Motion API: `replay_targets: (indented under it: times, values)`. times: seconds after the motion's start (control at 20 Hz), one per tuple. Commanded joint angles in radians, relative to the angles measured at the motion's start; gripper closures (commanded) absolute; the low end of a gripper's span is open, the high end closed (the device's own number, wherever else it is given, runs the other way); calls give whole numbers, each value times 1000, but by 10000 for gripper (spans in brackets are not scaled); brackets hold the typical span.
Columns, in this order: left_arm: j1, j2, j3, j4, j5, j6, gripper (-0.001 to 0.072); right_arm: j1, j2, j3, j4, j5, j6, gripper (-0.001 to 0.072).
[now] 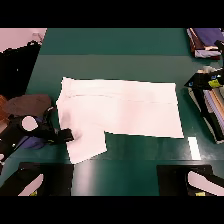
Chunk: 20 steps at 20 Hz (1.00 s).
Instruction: Fold the shirts.
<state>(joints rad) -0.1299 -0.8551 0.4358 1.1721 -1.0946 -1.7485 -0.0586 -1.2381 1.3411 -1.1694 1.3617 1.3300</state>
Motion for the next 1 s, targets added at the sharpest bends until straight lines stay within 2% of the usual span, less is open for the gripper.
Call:
replay_targets:
  times: [0.0, 0.05, 0.1, 0.2, 0.3, 0.45, 0.7, 0.85, 0.95]
  values:
    - [0, -1, -29, -31, 60, -5, 239, 0, 1, 1, 0, 24, 0, 302]
    - [0, 0, -29, -35, 54, -5, 494, 0, 1, 1, 0, 34, 0, 303]
    - [0, 0, -27, -40, 50, -2, 676, -1, 1, 1, -1, 46, -1, 302]
    - [0, 0, -8, -43, 30, 11, 680, -19, 1, 1, -4, 99, -5, 303]
    - [0, 2, 48, -43, -23, 63, 681, -63, 10, -19, -12, 148, -5, 303]
    - [0, 2, 155, -44, -80, 111, 681, -197, 95, -211, -12, 137, -5, 303]
    - [0, 2, 211, -58, -34, 134, 681, -459, 195, -633, -2, 87, -16, 301]
    - [0, 2, 211, -58, -28, 134, 681, -492, 199, -787, 2, 0, -25, 302]
    - [0, 2, 211, -58, -27, 136, 681, -479, 198, -835, 56, -47, -32, 303]
